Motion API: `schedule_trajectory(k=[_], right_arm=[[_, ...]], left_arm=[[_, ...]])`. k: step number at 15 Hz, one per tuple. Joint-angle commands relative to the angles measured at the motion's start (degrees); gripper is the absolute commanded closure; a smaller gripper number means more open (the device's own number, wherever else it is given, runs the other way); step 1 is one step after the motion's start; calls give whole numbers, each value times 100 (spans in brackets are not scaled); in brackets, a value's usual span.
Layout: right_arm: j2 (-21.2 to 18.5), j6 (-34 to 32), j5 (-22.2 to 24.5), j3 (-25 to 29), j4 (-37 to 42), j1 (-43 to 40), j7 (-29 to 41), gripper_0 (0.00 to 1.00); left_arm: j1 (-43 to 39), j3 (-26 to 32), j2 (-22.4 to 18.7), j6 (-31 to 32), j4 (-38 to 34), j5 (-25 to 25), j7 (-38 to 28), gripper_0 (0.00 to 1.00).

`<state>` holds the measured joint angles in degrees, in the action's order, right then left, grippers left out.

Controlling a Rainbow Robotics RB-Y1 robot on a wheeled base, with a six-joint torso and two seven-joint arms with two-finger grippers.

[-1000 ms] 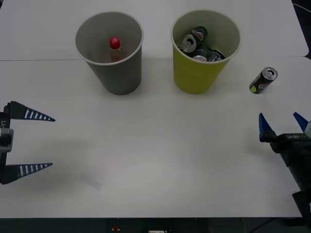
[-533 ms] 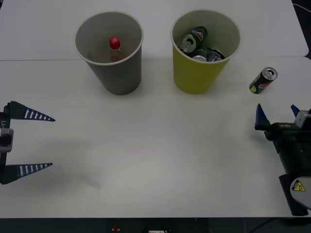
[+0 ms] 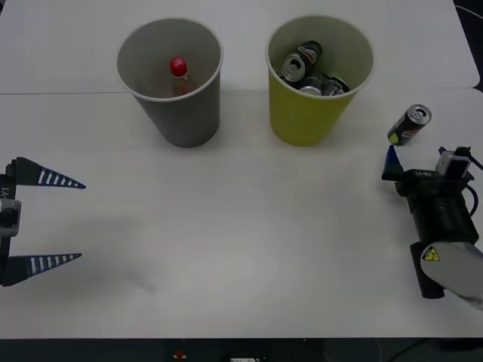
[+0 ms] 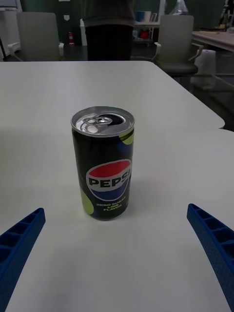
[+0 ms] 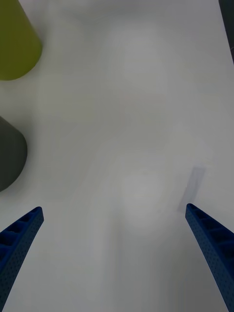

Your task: Put the can into the green bin and the plastic bottle into the gray bin

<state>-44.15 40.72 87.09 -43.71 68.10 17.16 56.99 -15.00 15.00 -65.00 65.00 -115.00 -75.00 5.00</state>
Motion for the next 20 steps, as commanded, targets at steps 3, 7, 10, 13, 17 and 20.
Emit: schedule_trajectory(k=[3,7,10,13,17,20], right_arm=[[284,-240,-8,3,-561,499,-21,0],[530,-469,-17,3,-1176,947,-12,0],[723,-645,-96,3,-1651,1281,-21,0],[890,-776,-192,3,-2046,1562,-56,0],[969,-970,-298,3,-2310,1791,-109,0],[978,-979,-307,3,-2345,1808,-179,32]], left_arm=[[0,0,0,0,0,0,0,0],[0,0,0,0,0,0,0,0],[0,0,0,0,0,0,0,0],[0,0,0,0,0,0,0,0],[0,0,0,0,0,0,0,0],[0,0,0,0,0,0,0,0]])
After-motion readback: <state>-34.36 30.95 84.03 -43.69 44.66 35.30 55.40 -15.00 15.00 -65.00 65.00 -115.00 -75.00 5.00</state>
